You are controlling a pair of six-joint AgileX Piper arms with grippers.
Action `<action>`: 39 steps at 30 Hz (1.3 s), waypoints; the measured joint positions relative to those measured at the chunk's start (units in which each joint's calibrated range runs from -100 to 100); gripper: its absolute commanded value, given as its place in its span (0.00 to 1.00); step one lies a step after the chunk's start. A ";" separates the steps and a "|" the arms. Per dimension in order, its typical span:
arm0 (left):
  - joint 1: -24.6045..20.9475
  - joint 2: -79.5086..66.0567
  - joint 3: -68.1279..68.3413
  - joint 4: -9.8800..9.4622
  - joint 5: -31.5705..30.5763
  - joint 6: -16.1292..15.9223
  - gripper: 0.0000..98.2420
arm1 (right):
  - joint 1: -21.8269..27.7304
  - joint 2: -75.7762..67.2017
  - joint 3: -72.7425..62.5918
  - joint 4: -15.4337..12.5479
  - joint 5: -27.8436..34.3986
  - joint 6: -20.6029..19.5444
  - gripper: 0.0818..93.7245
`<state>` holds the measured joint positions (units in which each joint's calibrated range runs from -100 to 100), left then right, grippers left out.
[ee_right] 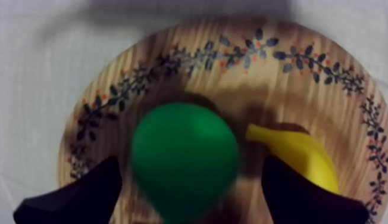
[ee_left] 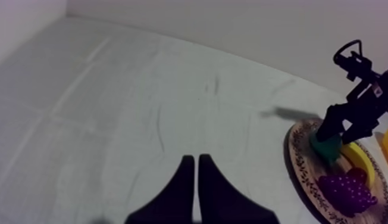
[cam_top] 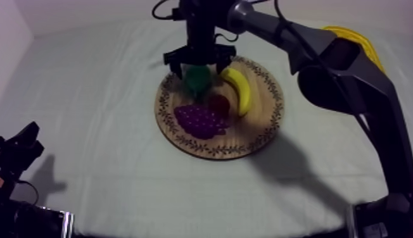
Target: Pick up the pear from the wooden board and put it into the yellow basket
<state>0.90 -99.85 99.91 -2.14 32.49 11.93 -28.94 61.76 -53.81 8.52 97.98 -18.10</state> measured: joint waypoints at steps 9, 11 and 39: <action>0.00 0.00 0.00 0.00 0.00 0.00 0.00 | 0.07 3.60 -3.63 0.52 -0.27 1.71 0.47; 0.00 0.00 0.00 0.00 0.00 0.00 0.00 | 0.07 3.97 -3.93 0.95 -0.26 2.39 0.41; 0.00 0.00 0.00 0.00 0.00 -0.03 0.00 | 2.02 -26.90 15.51 2.69 0.30 5.29 0.34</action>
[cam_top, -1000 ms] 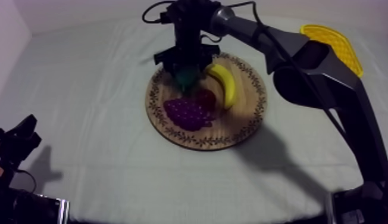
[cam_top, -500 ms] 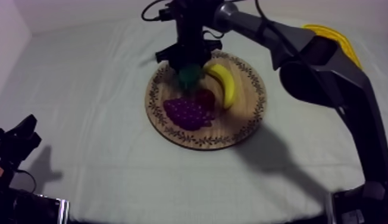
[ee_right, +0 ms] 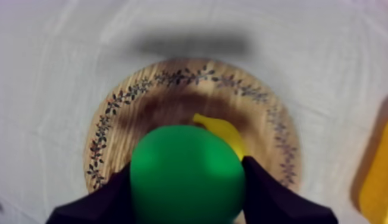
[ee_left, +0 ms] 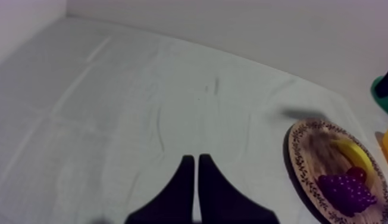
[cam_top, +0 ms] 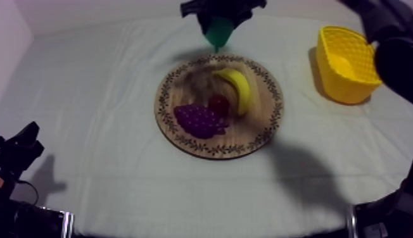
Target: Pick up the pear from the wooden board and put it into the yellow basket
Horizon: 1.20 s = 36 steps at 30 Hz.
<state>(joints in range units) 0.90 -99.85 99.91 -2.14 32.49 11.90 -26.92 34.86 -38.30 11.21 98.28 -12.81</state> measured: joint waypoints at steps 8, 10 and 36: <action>0.00 0.00 0.00 0.00 0.00 0.00 0.00 | 3.87 -12.48 9.43 1.12 -0.55 1.31 0.34; 0.00 0.00 0.00 0.00 0.00 0.00 0.00 | 5.28 -14.94 11.68 1.38 -0.78 1.81 0.34; 0.00 0.00 0.00 0.00 0.00 0.00 0.00 | 28.37 -22.20 29.67 4.75 -10.84 6.09 0.37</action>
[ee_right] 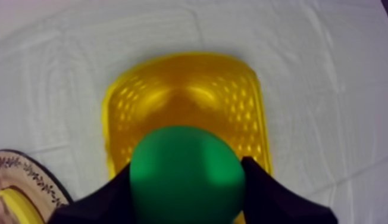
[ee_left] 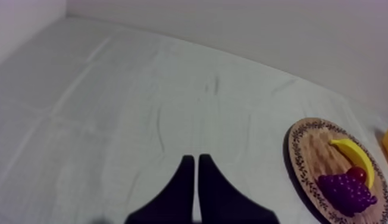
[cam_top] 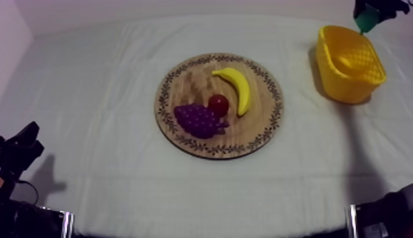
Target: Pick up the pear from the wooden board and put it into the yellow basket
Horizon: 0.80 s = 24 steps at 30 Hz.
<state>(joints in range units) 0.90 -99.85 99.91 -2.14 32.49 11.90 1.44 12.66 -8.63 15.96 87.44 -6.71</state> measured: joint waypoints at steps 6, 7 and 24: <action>0.00 0.00 0.00 0.00 0.00 0.03 0.00 | 1.37 2.48 2.13 0.00 -2.85 0.13 0.39; 0.00 0.00 0.00 0.00 0.00 0.03 0.00 | 1.36 2.92 2.37 0.00 -3.01 0.17 0.39; 0.00 0.00 0.00 0.00 0.00 0.03 0.00 | 1.88 17.02 4.72 -2.14 -7.09 1.56 0.85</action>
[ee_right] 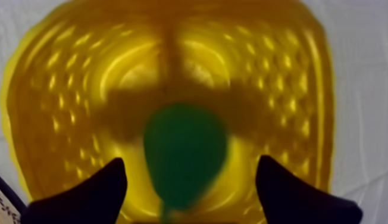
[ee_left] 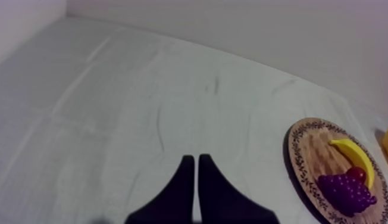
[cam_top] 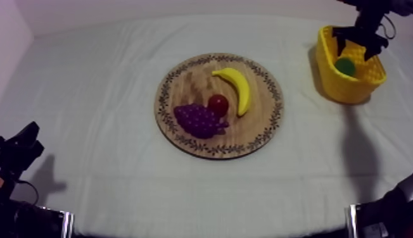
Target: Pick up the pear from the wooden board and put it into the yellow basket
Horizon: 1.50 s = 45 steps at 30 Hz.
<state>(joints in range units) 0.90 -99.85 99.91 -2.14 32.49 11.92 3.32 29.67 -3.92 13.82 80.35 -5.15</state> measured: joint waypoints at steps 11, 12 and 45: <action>0.00 0.00 0.00 0.00 0.00 0.00 0.00 | 0.38 -7.84 1.36 -1.62 0.06 1.63 0.80; 0.00 0.00 0.00 0.00 0.00 0.00 0.00 | 0.38 -9.46 2.26 -1.62 -0.53 1.74 0.78; 0.00 0.00 0.00 0.00 0.00 0.00 0.00 | -4.48 -95.88 83.31 1.23 -44.44 -8.88 0.03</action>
<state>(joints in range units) 0.90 -99.85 99.91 -2.14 32.49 11.93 -1.15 -66.20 79.39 15.05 35.91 -14.03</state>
